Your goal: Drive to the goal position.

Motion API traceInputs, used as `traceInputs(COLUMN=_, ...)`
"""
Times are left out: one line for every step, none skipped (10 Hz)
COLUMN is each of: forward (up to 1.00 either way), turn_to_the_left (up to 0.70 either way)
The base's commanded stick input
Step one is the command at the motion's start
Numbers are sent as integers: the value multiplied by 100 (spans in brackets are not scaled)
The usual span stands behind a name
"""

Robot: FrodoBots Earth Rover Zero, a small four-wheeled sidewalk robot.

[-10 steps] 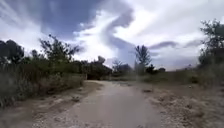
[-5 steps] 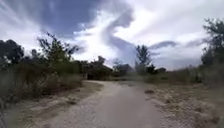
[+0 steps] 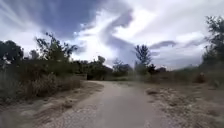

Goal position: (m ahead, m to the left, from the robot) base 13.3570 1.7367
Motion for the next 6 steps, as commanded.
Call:
traceInputs(forward=45, turn_to_the_left=0)
traceInputs(forward=45, turn_to_the_left=0)
traceInputs(forward=45, turn_to_the_left=0)
traceInputs(forward=45, turn_to_the_left=0)
traceInputs(forward=45, turn_to_the_left=0)
traceInputs(forward=45, turn_to_the_left=0)
